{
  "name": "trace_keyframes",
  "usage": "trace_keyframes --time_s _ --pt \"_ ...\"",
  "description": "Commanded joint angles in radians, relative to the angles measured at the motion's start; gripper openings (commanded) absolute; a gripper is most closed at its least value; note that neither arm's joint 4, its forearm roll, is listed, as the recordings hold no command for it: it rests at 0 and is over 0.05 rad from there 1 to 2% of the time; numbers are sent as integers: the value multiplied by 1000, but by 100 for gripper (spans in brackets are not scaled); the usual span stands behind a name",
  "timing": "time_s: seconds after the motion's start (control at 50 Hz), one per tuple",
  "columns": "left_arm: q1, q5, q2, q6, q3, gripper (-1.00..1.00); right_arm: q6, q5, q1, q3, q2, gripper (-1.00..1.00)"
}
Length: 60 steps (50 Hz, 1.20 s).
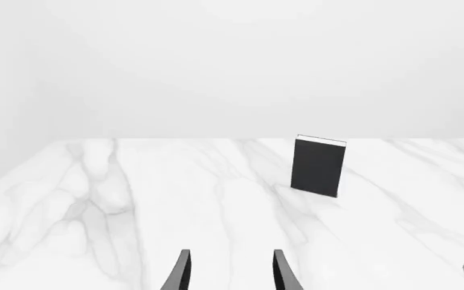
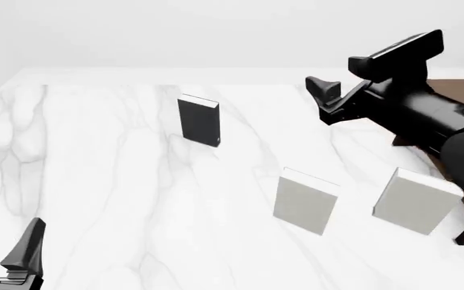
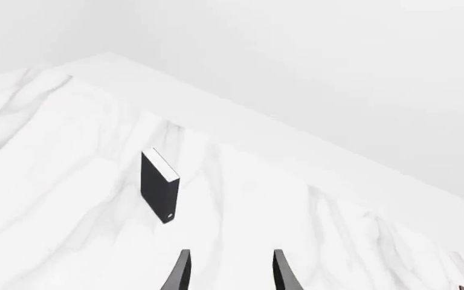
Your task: Pick up the book on the left and place it on top of the shelf.
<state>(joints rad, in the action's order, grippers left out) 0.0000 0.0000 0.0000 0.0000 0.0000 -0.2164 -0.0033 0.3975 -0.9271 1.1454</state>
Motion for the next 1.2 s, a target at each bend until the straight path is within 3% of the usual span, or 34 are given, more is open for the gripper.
trace_keyframes --time_s 0.02,0.62,1.2 --pt "0 0 0 0 0 100 6 -74 16 -23 123 100" --pt "0 0 0 0 0 100 16 -174 58 -133 368 100" --pt "0 0 0 0 0 100 67 -269 111 -209 525 100"
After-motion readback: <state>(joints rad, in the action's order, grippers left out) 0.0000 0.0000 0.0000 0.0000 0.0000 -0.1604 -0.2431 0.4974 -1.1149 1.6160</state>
